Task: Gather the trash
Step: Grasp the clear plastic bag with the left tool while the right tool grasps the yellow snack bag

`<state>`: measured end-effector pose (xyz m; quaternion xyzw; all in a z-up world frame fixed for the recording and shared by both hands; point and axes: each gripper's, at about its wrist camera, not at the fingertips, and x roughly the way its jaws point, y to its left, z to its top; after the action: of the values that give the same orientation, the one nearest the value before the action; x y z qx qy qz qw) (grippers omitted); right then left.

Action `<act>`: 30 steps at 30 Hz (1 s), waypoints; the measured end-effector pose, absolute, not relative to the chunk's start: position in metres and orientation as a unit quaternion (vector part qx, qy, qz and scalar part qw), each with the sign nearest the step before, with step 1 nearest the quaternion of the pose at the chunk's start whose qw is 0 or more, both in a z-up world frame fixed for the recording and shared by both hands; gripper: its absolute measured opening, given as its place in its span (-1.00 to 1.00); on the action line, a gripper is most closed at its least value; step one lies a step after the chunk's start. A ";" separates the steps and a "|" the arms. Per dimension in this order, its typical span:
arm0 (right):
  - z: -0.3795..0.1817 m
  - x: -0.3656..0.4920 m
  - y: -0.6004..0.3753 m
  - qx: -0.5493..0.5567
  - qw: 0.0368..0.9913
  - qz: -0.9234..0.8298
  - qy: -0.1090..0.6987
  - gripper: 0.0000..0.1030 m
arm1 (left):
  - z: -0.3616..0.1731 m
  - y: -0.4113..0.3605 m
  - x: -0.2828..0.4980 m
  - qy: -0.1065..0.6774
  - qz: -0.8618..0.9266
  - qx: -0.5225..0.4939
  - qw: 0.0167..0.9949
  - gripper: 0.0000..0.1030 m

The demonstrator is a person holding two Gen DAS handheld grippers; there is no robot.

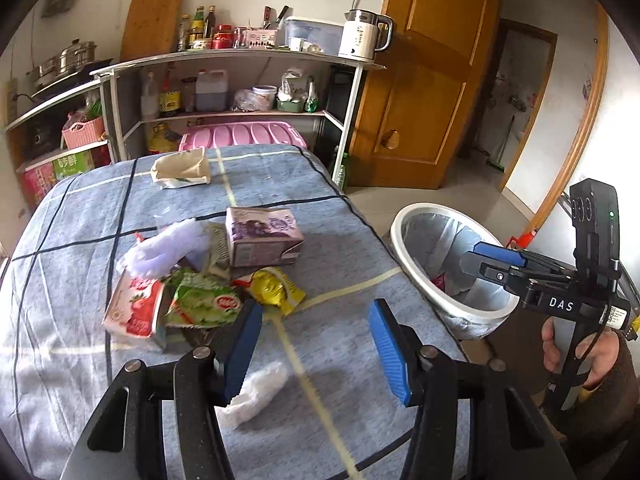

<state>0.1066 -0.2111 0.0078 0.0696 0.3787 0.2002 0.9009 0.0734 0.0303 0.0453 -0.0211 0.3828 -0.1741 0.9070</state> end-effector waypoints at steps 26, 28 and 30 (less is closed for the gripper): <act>-0.038 0.173 -0.064 -0.005 0.843 0.299 0.447 0.26 | -0.031 0.077 0.082 0.460 -0.184 -0.015 0.868 0.12; -0.041 0.177 -0.064 -0.003 0.840 0.298 0.453 0.26 | -0.032 0.077 0.087 0.460 -0.185 -0.013 0.868 0.12; -0.044 0.178 -0.064 -0.002 0.837 0.299 0.458 0.26 | -0.031 0.078 0.090 0.454 -0.187 -0.015 0.871 0.12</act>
<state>0.1784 -0.0638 -0.0436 -0.0022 0.4581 0.2986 0.8372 0.0897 0.0780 -0.0312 -0.0151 0.4544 -0.1867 0.8709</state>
